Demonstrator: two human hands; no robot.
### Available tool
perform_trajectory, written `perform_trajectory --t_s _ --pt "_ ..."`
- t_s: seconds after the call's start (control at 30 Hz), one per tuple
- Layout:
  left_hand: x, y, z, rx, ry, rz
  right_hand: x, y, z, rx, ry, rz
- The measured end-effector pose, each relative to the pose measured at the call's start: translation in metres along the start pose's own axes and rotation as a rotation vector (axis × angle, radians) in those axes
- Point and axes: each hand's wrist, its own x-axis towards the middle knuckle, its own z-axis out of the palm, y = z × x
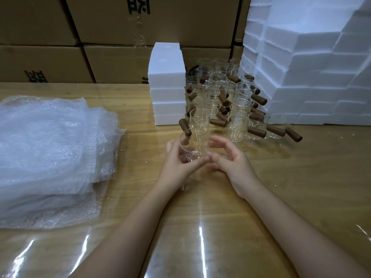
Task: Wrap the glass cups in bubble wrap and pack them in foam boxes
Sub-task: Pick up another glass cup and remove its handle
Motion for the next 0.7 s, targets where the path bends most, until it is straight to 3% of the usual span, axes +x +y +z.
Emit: perform_trajectory --t_s 0.13,0.2,0.43,0.7 --pt "0.001 0.006 -0.006 -0.411 -0.007 -0.127 0.004 0.001 -0.003 0.159 0.066 0.062" --pt "0.002 0.009 -0.01 -0.502 -0.046 -0.17 0.005 0.001 -0.004 0.221 0.089 0.081" --pt "0.002 0.01 -0.014 -0.56 -0.246 -0.27 0.006 0.0 -0.006 0.299 0.107 0.105" --pt "0.006 0.006 -0.009 -0.552 -0.066 -0.315 0.006 -0.001 -0.008 0.289 0.137 0.115"
